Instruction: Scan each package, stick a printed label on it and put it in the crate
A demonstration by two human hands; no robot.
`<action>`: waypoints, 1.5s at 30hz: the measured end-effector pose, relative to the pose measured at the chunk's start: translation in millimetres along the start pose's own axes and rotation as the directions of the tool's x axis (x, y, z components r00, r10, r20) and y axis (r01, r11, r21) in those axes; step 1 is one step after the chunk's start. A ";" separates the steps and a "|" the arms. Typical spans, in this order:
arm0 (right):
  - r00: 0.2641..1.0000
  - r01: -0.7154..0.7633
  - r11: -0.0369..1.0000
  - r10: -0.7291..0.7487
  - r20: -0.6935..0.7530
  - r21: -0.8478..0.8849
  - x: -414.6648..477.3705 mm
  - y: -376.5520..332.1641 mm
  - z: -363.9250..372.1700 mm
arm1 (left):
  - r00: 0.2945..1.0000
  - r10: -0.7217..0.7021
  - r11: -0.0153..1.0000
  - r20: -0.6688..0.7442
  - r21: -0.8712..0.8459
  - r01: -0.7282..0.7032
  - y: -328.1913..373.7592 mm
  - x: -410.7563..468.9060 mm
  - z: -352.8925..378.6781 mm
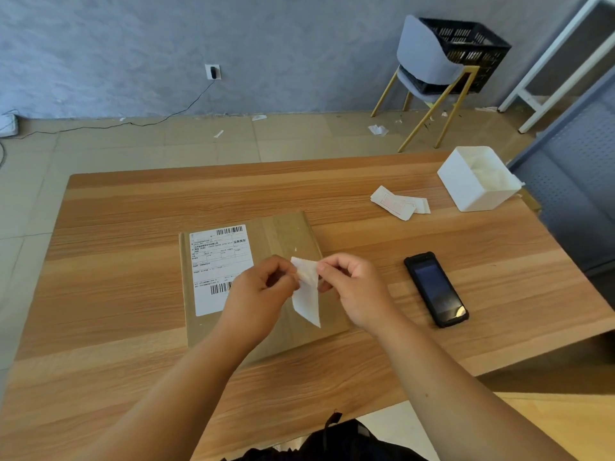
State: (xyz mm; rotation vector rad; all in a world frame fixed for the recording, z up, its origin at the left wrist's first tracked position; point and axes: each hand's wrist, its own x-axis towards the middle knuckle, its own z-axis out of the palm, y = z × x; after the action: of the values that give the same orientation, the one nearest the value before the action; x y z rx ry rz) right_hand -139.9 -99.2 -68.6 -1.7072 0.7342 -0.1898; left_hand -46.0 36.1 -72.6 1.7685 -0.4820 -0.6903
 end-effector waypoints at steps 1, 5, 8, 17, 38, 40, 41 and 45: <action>0.998 -0.030 0.999 0.032 -0.049 0.037 0.1 1.7 -0.9 | 1.000 -0.011 0.999 -0.011 -0.035 0.011 0.2 0.5 1.5; 0.964 -0.118 0.983 0.148 -0.219 0.143 0.4 8.5 -9.3 | 0.994 -0.071 0.989 -0.079 -0.132 0.060 -0.5 6.0 8.0; 0.914 -0.166 0.955 0.243 -0.326 0.246 1.1 15.7 -17.9 | 0.983 -0.115 0.985 -0.147 -0.148 0.093 -1.0 13.2 12.2; 0.750 -0.178 0.930 0.339 -0.568 0.320 15.1 35.8 -70.6 | 0.960 -0.137 0.990 -0.245 -0.015 0.138 1.9 44.0 22.5; 0.948 -0.151 0.859 -0.015 -0.319 -0.490 114.7 105.2 -376.7 | 0.999 0.039 0.917 0.016 0.397 -0.042 100.1 197.8 273.2; 0.957 -0.149 0.840 -0.010 -0.290 -0.522 124.9 111.3 -406.6 | 0.995 0.086 0.908 0.047 0.408 -0.098 112.5 220.0 307.6; 0.958 -0.150 0.836 -0.008 -0.286 -0.527 130.4 113.7 -420.6 | 0.991 0.117 0.901 0.065 0.413 -0.133 118.9 231.4 324.5; 0.951 -0.151 0.834 -0.024 -0.309 -0.530 152.2 120.5 -466.3 | 0.965 0.221 0.853 0.140 0.452 -0.261 142.2 277.6 388.2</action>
State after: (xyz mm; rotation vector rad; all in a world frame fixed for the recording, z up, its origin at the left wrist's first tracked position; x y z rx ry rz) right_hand -295.6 -579.3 -88.7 -2.2264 1.1588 -0.2111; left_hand -94.9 -459.5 -75.7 2.0821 -0.9784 -0.4929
